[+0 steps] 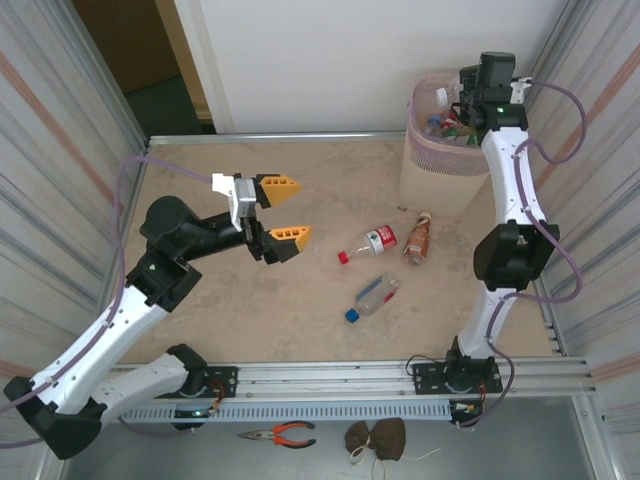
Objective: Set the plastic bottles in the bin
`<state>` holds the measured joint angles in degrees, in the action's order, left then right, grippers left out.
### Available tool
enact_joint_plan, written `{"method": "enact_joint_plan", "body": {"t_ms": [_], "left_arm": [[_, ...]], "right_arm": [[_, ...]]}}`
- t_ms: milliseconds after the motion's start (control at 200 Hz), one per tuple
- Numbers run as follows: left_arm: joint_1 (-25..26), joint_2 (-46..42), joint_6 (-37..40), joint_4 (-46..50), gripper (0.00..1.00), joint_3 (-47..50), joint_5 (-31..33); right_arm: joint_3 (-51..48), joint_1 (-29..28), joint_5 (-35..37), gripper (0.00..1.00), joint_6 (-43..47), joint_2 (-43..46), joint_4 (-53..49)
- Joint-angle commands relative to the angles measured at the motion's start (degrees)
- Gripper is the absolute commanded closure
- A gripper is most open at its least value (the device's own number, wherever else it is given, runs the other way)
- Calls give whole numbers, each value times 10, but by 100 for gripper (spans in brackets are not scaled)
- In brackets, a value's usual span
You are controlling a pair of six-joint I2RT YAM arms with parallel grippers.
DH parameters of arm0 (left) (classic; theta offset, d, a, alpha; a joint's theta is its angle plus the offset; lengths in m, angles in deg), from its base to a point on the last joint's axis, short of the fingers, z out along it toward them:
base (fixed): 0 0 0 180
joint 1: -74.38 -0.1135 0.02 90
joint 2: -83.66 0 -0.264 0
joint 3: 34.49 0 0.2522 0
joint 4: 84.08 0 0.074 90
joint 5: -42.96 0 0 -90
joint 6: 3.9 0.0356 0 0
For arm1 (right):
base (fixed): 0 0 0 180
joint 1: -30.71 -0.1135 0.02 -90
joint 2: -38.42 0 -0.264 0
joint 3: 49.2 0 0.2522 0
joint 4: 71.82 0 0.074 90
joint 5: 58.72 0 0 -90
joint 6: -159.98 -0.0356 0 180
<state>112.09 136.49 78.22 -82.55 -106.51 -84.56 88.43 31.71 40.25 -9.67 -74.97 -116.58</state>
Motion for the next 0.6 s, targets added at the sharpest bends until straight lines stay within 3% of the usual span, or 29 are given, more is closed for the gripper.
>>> {"method": "enact_joint_plan", "body": {"t_ms": [0,246,461,591], "left_arm": [[-4,1,-10,-24,14,8,7],[-9,3,-20,-32,14,15,4],[-11,-2,-27,-33,14,23,6],[-12,-1,-31,-36,14,26,5]], "right_arm": [[57,-2,28,44,-77,-46,-40],[138,-10,37,33,-126,-126,-78],[139,-10,69,13,-143,-111,-111],[138,-10,78,8,-132,-89,-118]]}}
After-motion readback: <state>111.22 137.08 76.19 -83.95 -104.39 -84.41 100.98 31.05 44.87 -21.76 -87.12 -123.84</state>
